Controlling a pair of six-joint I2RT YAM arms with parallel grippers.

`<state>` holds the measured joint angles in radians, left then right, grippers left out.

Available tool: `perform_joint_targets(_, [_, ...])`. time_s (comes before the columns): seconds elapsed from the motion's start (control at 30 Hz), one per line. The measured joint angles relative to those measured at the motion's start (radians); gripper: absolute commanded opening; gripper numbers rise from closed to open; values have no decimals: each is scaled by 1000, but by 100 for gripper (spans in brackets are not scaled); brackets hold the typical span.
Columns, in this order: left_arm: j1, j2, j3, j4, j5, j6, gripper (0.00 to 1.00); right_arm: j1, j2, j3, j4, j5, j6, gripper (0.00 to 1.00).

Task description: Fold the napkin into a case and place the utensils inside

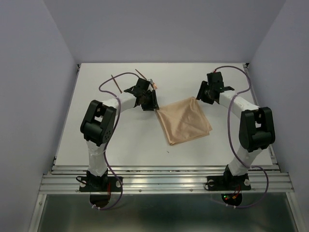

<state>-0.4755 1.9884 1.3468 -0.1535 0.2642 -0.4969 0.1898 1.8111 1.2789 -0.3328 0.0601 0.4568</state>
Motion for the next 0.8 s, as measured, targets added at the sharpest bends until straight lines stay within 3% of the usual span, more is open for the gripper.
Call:
perform_joint_targets(0.17, [0,-49,20,-24,-37,3,47,-36,-79,-76,7,39,11,44])
perform_joint_targets(0.6, [0,-125,30,-68,-77,11,44,-59,-81,-245,-16,40,30,36])
perform_joint_targets(0.8, [0,-125,32,-86,-69,11,43,-59,-112,-312,35,22,39,17])
